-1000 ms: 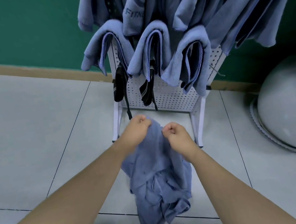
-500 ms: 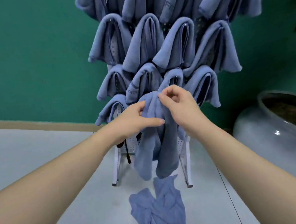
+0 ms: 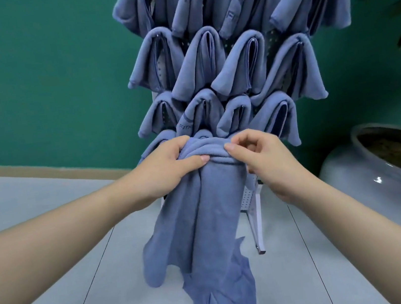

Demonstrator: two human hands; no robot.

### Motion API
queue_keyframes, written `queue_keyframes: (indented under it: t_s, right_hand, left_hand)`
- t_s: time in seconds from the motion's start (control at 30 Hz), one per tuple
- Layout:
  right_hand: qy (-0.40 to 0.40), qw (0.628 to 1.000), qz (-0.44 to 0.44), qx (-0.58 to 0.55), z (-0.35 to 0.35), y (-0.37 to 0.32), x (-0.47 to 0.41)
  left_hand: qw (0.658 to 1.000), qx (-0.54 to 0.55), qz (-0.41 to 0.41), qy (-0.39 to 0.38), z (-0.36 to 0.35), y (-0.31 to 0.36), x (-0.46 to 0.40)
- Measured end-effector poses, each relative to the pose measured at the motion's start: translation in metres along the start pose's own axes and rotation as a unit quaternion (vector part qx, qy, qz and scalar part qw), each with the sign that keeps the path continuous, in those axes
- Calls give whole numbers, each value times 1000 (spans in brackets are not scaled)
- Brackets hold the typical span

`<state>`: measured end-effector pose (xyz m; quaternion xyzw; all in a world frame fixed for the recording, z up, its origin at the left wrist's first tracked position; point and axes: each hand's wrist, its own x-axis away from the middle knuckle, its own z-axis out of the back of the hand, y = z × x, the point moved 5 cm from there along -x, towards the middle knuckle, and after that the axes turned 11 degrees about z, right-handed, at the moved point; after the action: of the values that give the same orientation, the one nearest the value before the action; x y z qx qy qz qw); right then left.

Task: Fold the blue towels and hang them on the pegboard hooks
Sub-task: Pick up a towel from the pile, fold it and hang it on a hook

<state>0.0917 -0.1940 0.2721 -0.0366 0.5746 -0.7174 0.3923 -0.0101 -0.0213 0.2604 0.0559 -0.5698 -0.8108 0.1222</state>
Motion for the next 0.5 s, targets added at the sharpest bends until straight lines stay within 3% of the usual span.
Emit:
queue_keyframes:
  t_s: [0.1, 0.27, 0.5]
  right_hand:
    - [-100, 991, -62, -60, -17, 13, 11]
    - [-291, 938, -122, -144, -40, 29, 23]
    - [-294, 952, -82, -16, -44, 56, 14]
  left_hand:
    - [998, 23, 10, -52, -2, -5, 4]
    - [988, -76, 17, -137, -2, -10, 5]
    - [974, -177, 33, -137, -5, -34, -4]
